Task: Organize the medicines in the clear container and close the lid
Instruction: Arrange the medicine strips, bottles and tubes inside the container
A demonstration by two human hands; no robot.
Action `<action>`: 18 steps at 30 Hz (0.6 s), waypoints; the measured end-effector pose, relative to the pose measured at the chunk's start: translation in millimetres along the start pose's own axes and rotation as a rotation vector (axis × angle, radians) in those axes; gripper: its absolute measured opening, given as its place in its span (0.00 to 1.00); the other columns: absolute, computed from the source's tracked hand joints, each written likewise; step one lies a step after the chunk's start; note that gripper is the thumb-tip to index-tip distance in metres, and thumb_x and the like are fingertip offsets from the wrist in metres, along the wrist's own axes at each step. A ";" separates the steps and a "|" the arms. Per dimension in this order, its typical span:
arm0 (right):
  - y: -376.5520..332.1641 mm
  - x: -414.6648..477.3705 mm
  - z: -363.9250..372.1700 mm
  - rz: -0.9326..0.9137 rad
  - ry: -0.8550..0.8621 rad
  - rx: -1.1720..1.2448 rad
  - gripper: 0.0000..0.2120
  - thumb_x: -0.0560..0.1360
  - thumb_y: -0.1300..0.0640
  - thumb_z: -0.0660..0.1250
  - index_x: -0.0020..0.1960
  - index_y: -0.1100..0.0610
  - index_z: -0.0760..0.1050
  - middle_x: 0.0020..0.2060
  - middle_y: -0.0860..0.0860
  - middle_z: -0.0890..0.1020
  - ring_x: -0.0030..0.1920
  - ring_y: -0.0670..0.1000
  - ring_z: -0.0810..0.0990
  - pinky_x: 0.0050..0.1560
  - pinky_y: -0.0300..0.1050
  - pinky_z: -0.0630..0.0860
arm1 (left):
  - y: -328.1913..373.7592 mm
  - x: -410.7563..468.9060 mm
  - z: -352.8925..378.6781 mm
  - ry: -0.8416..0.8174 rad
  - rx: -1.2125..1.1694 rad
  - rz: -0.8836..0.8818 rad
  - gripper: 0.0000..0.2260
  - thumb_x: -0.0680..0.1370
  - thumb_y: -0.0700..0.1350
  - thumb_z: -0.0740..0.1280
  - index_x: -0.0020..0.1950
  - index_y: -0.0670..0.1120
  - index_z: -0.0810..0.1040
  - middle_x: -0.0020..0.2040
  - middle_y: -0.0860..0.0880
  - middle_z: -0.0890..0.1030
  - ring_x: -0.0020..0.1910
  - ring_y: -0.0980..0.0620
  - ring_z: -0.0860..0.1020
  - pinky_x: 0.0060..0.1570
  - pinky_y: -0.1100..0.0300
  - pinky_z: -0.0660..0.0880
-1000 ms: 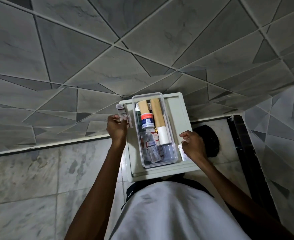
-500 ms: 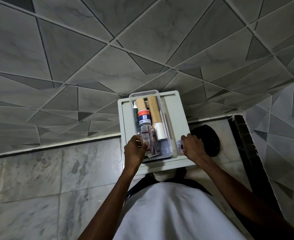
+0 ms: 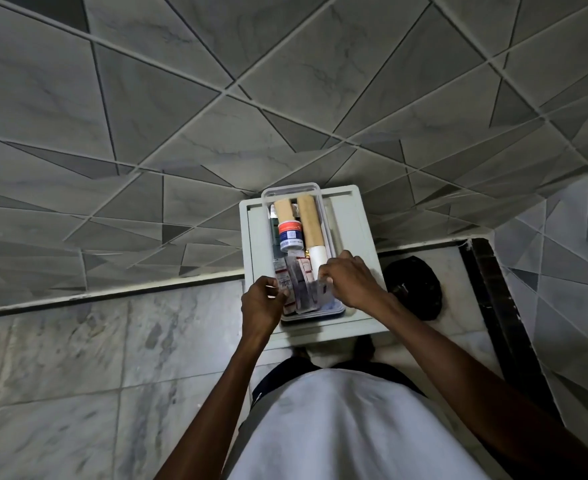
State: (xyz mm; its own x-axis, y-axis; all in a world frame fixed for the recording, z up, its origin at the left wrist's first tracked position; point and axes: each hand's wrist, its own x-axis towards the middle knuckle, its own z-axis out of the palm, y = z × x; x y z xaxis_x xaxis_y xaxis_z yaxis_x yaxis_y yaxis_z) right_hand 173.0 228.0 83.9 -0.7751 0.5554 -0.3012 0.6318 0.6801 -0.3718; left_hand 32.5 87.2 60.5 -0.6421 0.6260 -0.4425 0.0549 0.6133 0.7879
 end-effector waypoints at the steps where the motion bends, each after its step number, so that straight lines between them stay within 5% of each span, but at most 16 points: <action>1: -3.8 2.6 2.8 -0.007 -0.003 -0.083 0.15 0.71 0.68 0.67 0.54 0.54 0.80 0.53 0.53 0.82 0.58 0.58 0.71 0.53 0.49 0.68 | -1.0 -0.9 0.2 0.004 0.000 -0.002 0.07 0.72 0.45 0.74 0.46 0.47 0.78 0.41 0.49 0.83 0.40 0.48 0.84 0.44 0.45 0.82; 6: -15.7 5.9 3.3 0.075 0.107 -0.163 0.14 0.73 0.66 0.68 0.58 0.58 0.80 0.56 0.57 0.80 0.58 0.59 0.74 0.58 0.49 0.71 | -4.6 0.2 4.0 0.032 -0.032 0.025 0.07 0.70 0.48 0.74 0.44 0.48 0.79 0.39 0.48 0.83 0.38 0.46 0.84 0.42 0.44 0.82; 14: -16.1 5.0 0.6 0.117 0.046 -0.159 0.16 0.73 0.67 0.67 0.59 0.58 0.80 0.57 0.61 0.78 0.58 0.61 0.75 0.56 0.46 0.71 | 14.4 19.5 -1.6 0.084 -0.011 0.015 0.05 0.70 0.47 0.74 0.43 0.47 0.81 0.39 0.47 0.85 0.38 0.47 0.83 0.45 0.46 0.81; 18: -15.1 10.8 2.0 0.197 0.190 0.061 0.09 0.72 0.65 0.68 0.51 0.57 0.82 0.49 0.57 0.84 0.48 0.57 0.82 0.42 0.40 0.70 | 24.4 33.1 -7.9 0.014 -0.082 -0.012 0.03 0.73 0.44 0.71 0.40 0.47 0.83 0.37 0.46 0.85 0.36 0.47 0.82 0.46 0.48 0.81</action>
State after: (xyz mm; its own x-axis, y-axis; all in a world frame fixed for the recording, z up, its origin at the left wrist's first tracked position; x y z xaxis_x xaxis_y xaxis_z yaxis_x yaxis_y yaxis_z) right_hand 155.0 222.8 84.5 -0.6197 0.7576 -0.2049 0.7645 0.5236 -0.3761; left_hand 6.5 119.2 68.4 -0.6529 0.6120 -0.4463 -0.0153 0.5785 0.8155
